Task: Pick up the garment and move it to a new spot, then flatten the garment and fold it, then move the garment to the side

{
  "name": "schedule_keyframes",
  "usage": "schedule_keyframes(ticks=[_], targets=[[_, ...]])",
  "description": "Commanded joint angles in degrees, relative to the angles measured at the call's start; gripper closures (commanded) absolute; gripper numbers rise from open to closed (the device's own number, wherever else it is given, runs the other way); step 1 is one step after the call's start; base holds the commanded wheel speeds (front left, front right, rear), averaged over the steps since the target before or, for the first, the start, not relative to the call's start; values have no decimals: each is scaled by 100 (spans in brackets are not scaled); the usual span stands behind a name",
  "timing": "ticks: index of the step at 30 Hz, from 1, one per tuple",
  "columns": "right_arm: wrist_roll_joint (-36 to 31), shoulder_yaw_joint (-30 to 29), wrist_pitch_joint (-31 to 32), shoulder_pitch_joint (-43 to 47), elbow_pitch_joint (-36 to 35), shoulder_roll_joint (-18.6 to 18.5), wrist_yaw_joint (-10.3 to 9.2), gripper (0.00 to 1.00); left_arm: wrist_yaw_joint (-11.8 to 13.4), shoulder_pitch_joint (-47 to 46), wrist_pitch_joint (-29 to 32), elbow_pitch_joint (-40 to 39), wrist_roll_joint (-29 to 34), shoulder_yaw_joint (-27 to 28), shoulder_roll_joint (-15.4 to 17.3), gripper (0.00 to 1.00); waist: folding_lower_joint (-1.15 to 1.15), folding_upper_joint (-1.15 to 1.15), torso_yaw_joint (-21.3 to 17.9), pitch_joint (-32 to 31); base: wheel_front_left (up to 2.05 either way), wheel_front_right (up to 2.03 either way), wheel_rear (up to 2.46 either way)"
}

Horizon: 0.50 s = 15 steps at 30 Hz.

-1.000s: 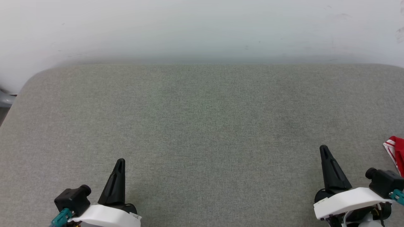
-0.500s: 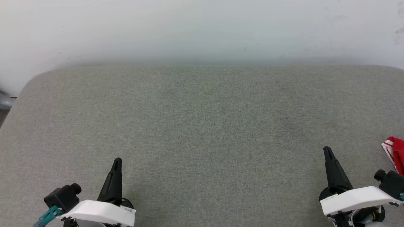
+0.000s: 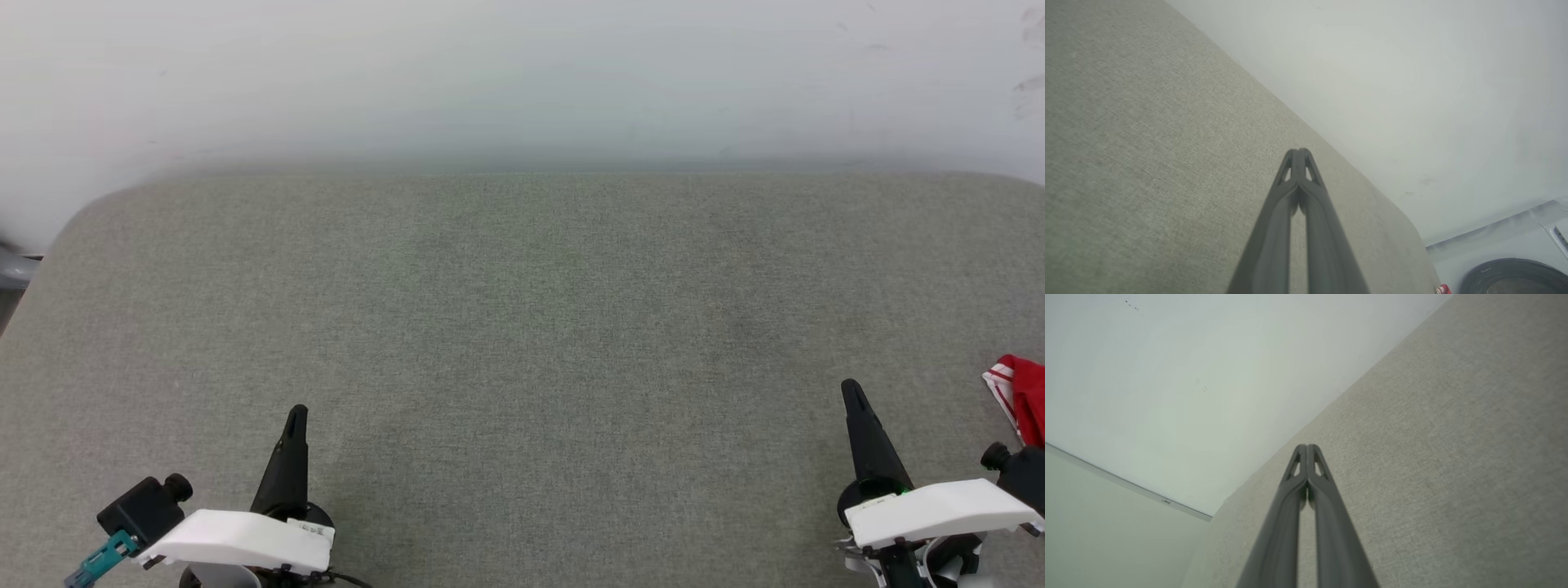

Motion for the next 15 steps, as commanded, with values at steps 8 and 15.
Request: schedule_keyframes(ticks=[8,15], targets=[[637,-57,128,-174,-9,-56,-1,100,-8,-201,156,17,-657,59,45,100,-1,0,-10,-26,0,0,0],[1080,-88,222,-203,31,-58,-2,100,-9,-250,272,70,-1121,100,39,100,-1,0,-20,-48,0,0,0]])
